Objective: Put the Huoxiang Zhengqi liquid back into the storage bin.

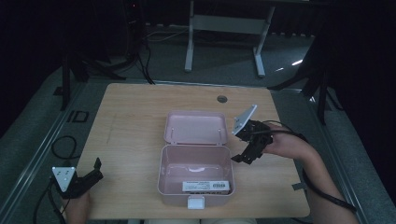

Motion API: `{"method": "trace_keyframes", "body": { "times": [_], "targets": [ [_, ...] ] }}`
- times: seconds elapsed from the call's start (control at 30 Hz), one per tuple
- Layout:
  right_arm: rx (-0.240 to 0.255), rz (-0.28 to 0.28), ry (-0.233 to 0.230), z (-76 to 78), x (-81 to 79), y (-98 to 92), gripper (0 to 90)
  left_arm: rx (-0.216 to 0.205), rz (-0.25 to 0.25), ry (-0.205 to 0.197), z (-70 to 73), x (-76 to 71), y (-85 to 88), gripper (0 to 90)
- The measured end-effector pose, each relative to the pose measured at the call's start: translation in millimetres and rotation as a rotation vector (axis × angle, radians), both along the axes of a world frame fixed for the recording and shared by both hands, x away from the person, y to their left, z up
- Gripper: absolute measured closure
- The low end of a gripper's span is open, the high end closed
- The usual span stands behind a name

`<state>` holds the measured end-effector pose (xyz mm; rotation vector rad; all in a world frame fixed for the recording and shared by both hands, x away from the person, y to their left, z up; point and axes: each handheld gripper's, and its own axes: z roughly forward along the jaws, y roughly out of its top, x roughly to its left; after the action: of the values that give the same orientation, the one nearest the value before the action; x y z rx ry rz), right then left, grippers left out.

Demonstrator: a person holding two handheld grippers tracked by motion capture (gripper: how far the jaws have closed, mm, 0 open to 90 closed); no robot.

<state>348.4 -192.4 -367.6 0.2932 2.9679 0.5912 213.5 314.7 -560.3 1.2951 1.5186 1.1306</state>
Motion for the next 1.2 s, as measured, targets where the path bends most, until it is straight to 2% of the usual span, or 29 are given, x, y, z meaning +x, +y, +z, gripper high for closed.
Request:
{"method": "trace_keyframes", "body": {
  "times": [0.1,0.27,0.5,0.6,0.73,0.87,1.0,1.13,1.2],
  "targets": [
    [0.042,-0.042,-0.014,-7.1,5.2,-11.6,13.6,-0.001,-0.001,0.000,-0.1,0.0,0.0,2.1],
    [0.118,-0.121,-0.065,-21.9,14.1,-30.4,13.6,-0.001,-0.002,-0.001,-0.1,0.0,-0.1,2.1],
    [0.176,-0.266,-0.096,-61.6,24.1,-53.4,13.6,-0.002,-0.003,-0.003,-0.2,-0.1,-0.1,2.1],
    [0.208,-0.322,-0.088,-82.6,26.6,-60.8,13.6,-0.003,-0.002,-0.003,-0.2,-0.1,0.0,2.1],
    [0.221,-0.380,-0.128,-108.8,27.4,-68.7,13.5,-0.002,-0.003,-0.001,-0.2,0.0,-0.1,2.1],
    [0.303,-0.452,-0.156,-129.6,27.5,-80.6,13.4,-0.002,-0.003,-0.001,-0.2,0.0,0.0,2.1],
    [0.358,-0.502,-0.177,-143.5,25.5,-91.2,13.4,0.001,-0.004,0.001,-0.2,0.1,-0.3,2.1],
    [0.369,-0.542,-0.204,-156.3,22.3,-99.5,13.3,0.001,-0.004,0.000,-0.2,0.2,-0.4,2.1],
    [0.382,-0.572,-0.242,-161.0,19.7,-104.7,13.2,0.003,-0.005,0.002,-0.2,0.1,-0.4,2.1]
  ]
}}
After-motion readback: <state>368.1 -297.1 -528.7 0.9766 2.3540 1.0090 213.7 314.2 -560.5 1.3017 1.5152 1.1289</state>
